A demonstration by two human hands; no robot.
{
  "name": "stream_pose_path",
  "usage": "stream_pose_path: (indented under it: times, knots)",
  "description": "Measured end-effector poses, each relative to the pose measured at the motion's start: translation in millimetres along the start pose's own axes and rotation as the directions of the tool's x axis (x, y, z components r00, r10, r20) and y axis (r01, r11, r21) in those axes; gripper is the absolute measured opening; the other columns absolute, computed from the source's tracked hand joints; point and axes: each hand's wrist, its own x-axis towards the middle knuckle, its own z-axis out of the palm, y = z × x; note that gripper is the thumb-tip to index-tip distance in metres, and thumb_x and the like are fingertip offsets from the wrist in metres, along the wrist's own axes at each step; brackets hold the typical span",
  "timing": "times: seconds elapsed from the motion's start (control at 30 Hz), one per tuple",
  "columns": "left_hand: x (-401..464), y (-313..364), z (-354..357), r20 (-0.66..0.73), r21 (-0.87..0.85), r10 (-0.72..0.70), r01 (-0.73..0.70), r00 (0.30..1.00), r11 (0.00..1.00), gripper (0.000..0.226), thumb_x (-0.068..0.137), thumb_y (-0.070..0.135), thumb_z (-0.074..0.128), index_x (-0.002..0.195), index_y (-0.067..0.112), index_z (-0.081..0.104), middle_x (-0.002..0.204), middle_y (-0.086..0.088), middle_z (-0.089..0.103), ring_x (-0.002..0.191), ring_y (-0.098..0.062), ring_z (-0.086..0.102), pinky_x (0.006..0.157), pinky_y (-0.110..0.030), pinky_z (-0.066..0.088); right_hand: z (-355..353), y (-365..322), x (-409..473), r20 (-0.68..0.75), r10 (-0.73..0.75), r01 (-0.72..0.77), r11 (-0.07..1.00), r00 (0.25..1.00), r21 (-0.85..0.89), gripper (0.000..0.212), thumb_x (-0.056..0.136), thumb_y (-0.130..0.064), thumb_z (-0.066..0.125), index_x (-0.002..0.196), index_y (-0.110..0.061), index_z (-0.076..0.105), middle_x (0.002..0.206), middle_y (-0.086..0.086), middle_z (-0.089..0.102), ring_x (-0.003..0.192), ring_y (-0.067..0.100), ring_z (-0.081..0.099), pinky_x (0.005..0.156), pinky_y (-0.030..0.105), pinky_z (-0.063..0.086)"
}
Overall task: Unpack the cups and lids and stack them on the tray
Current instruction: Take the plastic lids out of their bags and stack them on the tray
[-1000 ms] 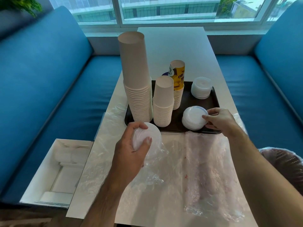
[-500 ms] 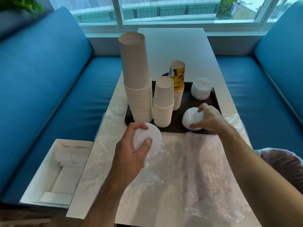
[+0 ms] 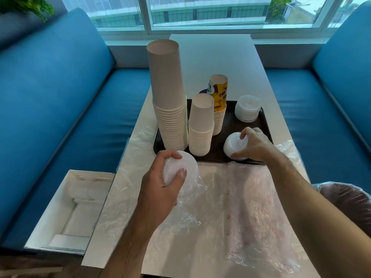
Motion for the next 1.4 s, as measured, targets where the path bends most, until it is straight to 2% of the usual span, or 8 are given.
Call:
stream_pose_path:
  times: [0.13,0.3,0.47,0.7,0.87,0.97,1.23,1.4]
  knots:
    - [0.4,-0.5,-0.4,-0.002,0.005,0.002,-0.002,1.000,1.000,0.029,0.094,0.026,0.067,0.103,0.047,0.049,0.107,0.039,0.044,0.093,-0.015,0.060,0.053,-0.014,0.054,3.6,0.9,0.7,-0.005,-0.010,0.010,1.000,1.000,-0.005,0.068,0.061,-0.039,0.095,0.114,-0.025,0.054,0.138,0.003,0.043,0.113,0.019,0.043,0.095,0.038,0.047]
    - [0.6,-1.7,0.0,-0.001,0.006,-0.003,0.003,1.000,1.000,0.027,0.093,0.028,0.067,0.104,0.046,0.050,0.108,0.039,0.045,0.094,-0.017,0.061,0.054,-0.014,0.054,11.9,-2.7,-5.8,-0.014,-0.006,0.006,0.998,1.000,-0.057,0.057,0.065,-0.038,0.093,0.108,-0.029,0.057,0.144,0.001,0.037,0.128,0.027,0.038,0.101,0.045,0.045]
    - [0.7,-1.3,-1.7,-0.009,0.004,0.000,0.000,1.000,1.000,0.030,0.094,0.027,0.067,0.104,0.048,0.049,0.107,0.040,0.044,0.093,-0.016,0.061,0.052,-0.013,0.052,17.6,-1.3,-14.1,-0.111,-0.068,0.049,0.985,0.992,-0.164,0.054,0.072,-0.054,0.084,0.113,-0.028,0.060,0.151,0.001,0.030,0.136,0.031,0.027,0.104,0.049,0.040]
    - [-0.7,-0.1,1.0,0.000,-0.009,-0.001,0.001,1.000,1.000,0.025,0.094,0.027,0.066,0.103,0.045,0.051,0.108,0.037,0.046,0.092,-0.013,0.060,0.052,-0.014,0.052,30.7,-6.1,-21.8,-0.253,-0.159,0.121,0.980,0.954,-0.159,0.044,0.080,-0.042,0.082,0.113,-0.013,0.072,0.140,0.005,0.057,0.127,0.028,0.049,0.098,0.044,0.049]
    - [-1.6,1.6,0.8,0.012,-0.027,-0.003,0.004,1.000,1.000,0.030,0.094,0.027,0.067,0.102,0.050,0.049,0.100,0.045,0.046,0.091,-0.009,0.061,0.051,-0.013,0.052,34.6,-10.8,-30.2,-0.263,-0.220,0.158,0.958,0.939,-0.239,0.046,0.087,-0.036,0.077,0.130,-0.025,0.067,0.137,0.005,0.063,0.125,0.030,0.054,0.098,0.047,0.050]
    - [-2.1,1.1,-0.5,0.019,-0.024,0.000,0.000,1.000,1.000,0.030,0.094,0.027,0.067,0.102,0.050,0.049,0.097,0.050,0.046,0.094,0.003,0.059,0.051,-0.013,0.052,36.9,-10.8,-32.5,-0.260,-0.221,0.161,0.959,0.940,-0.232,0.038,0.090,-0.035,0.074,0.127,-0.028,0.070,0.138,0.005,0.062,0.127,0.030,0.052,0.098,0.048,0.051]
    - [-4.9,3.0,-1.2,-0.007,-0.026,0.003,-0.004,1.000,1.000,0.027,0.094,0.028,0.066,0.103,0.047,0.051,0.105,0.041,0.045,0.092,-0.013,0.061,0.053,-0.015,0.053,34.0,-10.4,-33.2,-0.228,-0.199,0.153,0.967,0.953,-0.203,0.046,0.092,-0.040,0.071,0.136,-0.032,0.061,0.150,0.004,0.051,0.136,0.031,0.043,0.107,0.049,0.043]
    - [-4.2,3.9,1.0,0.004,0.011,0.020,-0.020,1.000,1.000,0.039,0.093,0.029,0.067,0.110,0.056,0.044,0.108,0.044,0.038,0.097,-0.005,0.056,0.067,-0.019,0.060,28.5,-20.7,-48.0,-0.385,-0.270,0.254,0.963,0.883,-0.093,0.042,0.094,-0.040,0.068,0.135,-0.032,0.063,0.146,0.001,0.055,0.137,0.029,0.045,0.110,0.050,0.039]
